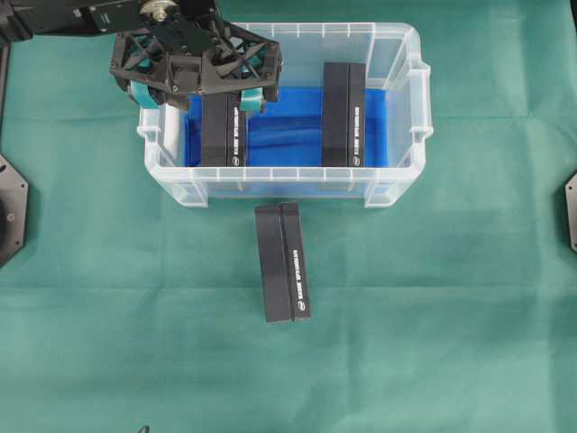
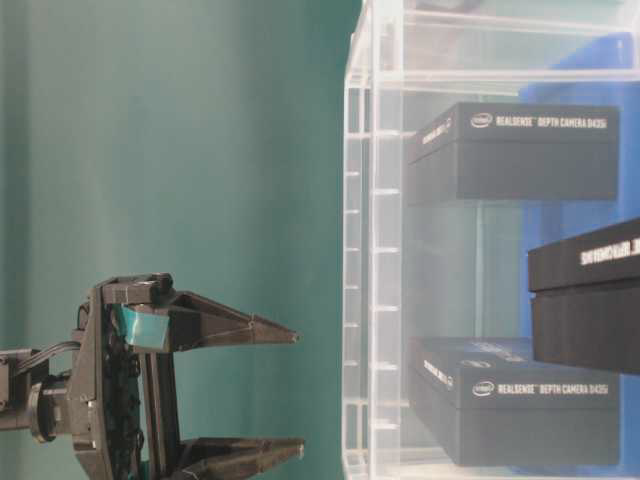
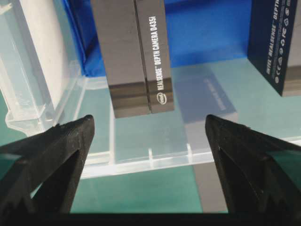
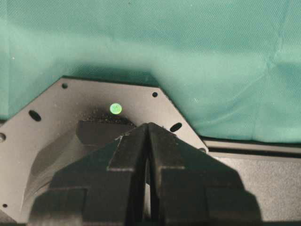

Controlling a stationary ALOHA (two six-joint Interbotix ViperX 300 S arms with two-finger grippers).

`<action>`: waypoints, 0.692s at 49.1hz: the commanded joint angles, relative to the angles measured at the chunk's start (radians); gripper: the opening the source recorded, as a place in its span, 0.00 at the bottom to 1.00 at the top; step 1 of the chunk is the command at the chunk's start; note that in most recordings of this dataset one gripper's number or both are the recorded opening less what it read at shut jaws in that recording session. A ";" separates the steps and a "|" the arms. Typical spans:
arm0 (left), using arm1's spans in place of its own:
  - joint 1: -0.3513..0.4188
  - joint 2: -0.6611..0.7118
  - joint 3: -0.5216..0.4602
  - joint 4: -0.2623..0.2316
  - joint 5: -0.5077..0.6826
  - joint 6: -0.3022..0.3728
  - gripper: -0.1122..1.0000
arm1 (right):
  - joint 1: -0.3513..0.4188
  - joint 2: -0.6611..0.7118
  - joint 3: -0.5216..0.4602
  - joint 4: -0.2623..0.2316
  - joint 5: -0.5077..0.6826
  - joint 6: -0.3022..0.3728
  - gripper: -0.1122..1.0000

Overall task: Take the box out of the case with the left arm.
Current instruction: 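Lower the left gripper around the left box and close on it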

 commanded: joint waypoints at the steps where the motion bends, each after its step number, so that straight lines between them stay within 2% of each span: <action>1: -0.002 -0.017 -0.011 0.003 -0.003 -0.002 0.94 | -0.002 0.005 -0.026 0.000 0.002 0.002 0.09; 34: -0.006 -0.037 0.075 0.006 -0.061 -0.015 0.94 | -0.002 0.003 -0.026 0.000 0.002 0.002 0.09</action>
